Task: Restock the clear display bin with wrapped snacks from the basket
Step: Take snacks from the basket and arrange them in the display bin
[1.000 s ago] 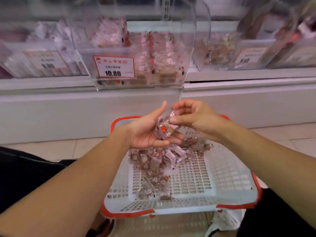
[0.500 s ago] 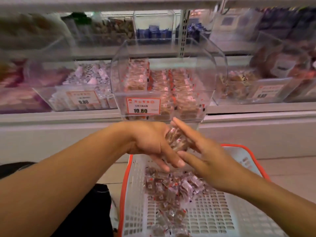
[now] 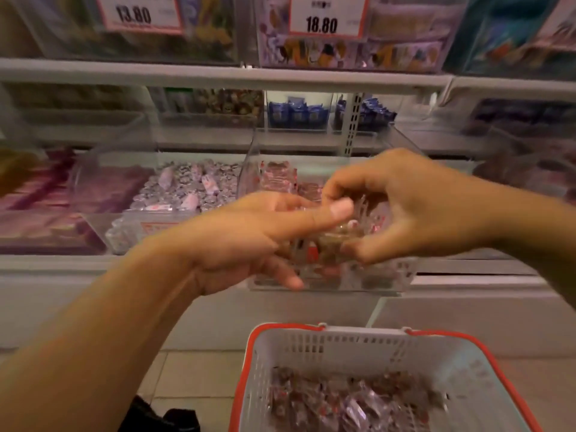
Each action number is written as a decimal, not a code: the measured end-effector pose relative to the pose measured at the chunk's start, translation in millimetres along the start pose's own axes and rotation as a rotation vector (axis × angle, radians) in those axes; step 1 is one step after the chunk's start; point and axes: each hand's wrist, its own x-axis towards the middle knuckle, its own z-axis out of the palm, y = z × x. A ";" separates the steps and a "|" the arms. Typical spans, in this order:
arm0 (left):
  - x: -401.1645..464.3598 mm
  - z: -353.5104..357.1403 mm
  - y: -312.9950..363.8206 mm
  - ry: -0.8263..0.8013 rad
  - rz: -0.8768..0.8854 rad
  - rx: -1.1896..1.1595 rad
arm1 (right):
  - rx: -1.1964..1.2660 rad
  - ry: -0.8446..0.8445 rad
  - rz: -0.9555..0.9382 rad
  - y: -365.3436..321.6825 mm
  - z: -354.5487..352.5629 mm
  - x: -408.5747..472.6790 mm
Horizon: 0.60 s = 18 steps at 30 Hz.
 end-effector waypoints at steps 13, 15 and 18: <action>9.1 -67.2 -24.3 0.839 0.086 0.979 | 0.002 -0.163 0.291 33.1 50.3 106.5; 11.9 -70.0 -24.6 0.839 0.089 0.983 | -0.074 -0.152 0.258 32.6 52.9 109.2; 12.6 -68.5 -25.2 0.843 0.116 0.993 | -0.173 -0.082 0.201 32.7 55.2 108.0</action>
